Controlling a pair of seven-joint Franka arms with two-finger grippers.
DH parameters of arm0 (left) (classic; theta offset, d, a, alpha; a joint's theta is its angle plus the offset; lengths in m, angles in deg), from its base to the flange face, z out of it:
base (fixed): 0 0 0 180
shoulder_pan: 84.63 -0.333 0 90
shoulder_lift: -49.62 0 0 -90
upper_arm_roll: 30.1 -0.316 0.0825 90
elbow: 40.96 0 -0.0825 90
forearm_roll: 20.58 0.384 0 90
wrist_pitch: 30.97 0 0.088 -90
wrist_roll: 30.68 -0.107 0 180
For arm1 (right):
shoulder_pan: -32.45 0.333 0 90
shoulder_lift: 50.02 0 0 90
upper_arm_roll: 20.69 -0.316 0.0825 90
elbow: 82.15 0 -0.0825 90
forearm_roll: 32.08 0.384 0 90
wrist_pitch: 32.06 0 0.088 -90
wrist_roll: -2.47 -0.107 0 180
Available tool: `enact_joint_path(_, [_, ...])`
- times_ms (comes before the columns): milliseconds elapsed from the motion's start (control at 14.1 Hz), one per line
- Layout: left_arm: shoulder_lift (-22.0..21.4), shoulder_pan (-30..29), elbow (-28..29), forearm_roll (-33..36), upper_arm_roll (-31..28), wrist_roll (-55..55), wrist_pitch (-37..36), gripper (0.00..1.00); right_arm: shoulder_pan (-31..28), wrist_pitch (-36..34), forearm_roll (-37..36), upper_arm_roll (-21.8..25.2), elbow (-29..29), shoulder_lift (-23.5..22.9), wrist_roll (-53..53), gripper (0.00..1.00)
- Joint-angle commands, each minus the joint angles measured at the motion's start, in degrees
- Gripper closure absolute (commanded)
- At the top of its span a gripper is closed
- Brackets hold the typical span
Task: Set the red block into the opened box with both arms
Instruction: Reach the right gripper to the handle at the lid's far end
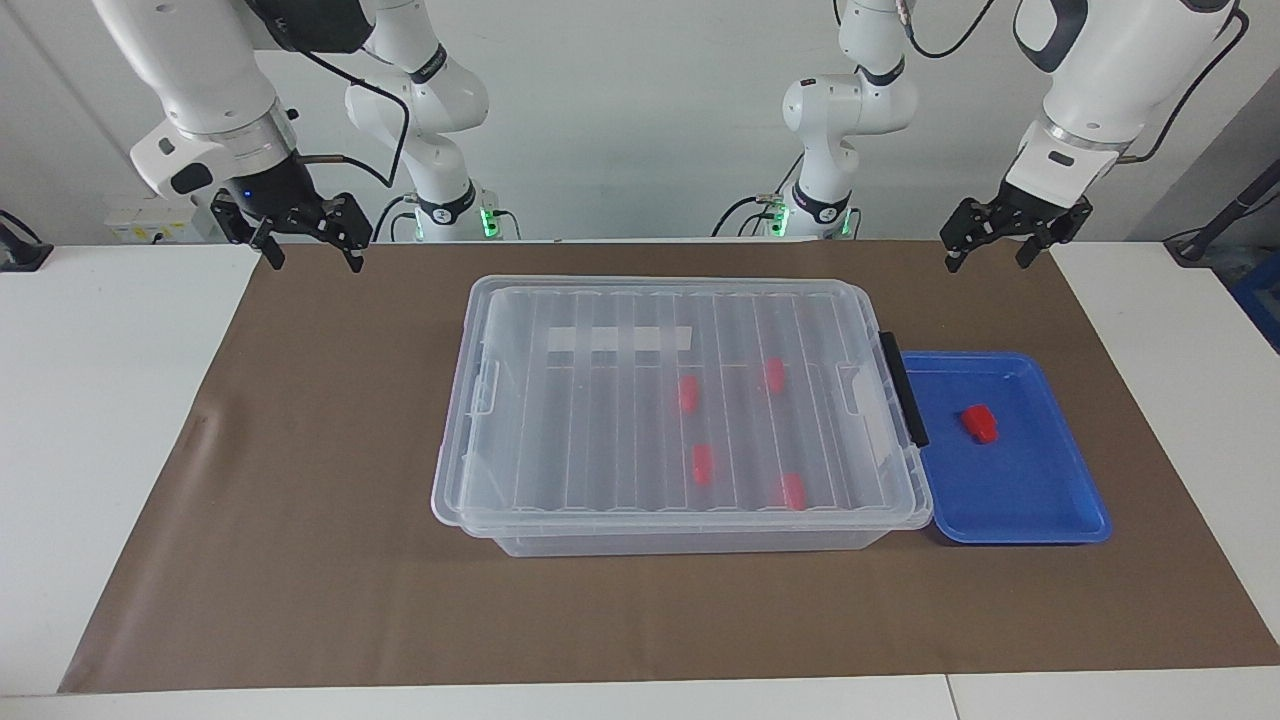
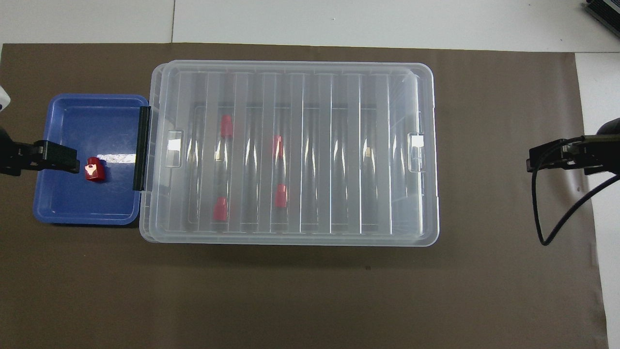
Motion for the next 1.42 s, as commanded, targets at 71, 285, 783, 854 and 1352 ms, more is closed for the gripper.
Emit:
enact_joint_path(71, [-1.80, 0.11, 2.24, -0.62, -0.26, 0.70, 1.57, 0.00, -0.17, 0.08, 0.85, -0.51, 0.08, 0.06, -1.14, 0.00])
enact_joint_path(285, [-1.80, 0.11, 2.33, -0.62, -0.26, 0.70, 1.48, 0.00, 0.88, 4.55, 1.47, -1.03, 0.87, 0.06, -3.32, 0.00])
enact_joint_path(783, [-2.50, -0.06, 4.16, -0.62, -0.70, 0.08, 4.63, 0.00, 7.13, 28.46, 3.76, -1.03, 13.88, -3.35, -5.53, 0.00])
enact_joint_path(854, [-2.68, -0.76, 5.48, -0.62, -0.87, 0.00, 6.21, 0.00, 7.91, 29.34, 3.76, -1.03, 13.88, -4.76, -5.44, 0.00])
enact_joint_path(1352, [-2.07, -3.14, 9.78, -0.62, -0.96, -1.23, 12.71, 0.00, 8.62, 34.35, 3.85, -1.03, 14.15, -9.96, -5.44, 0.00])
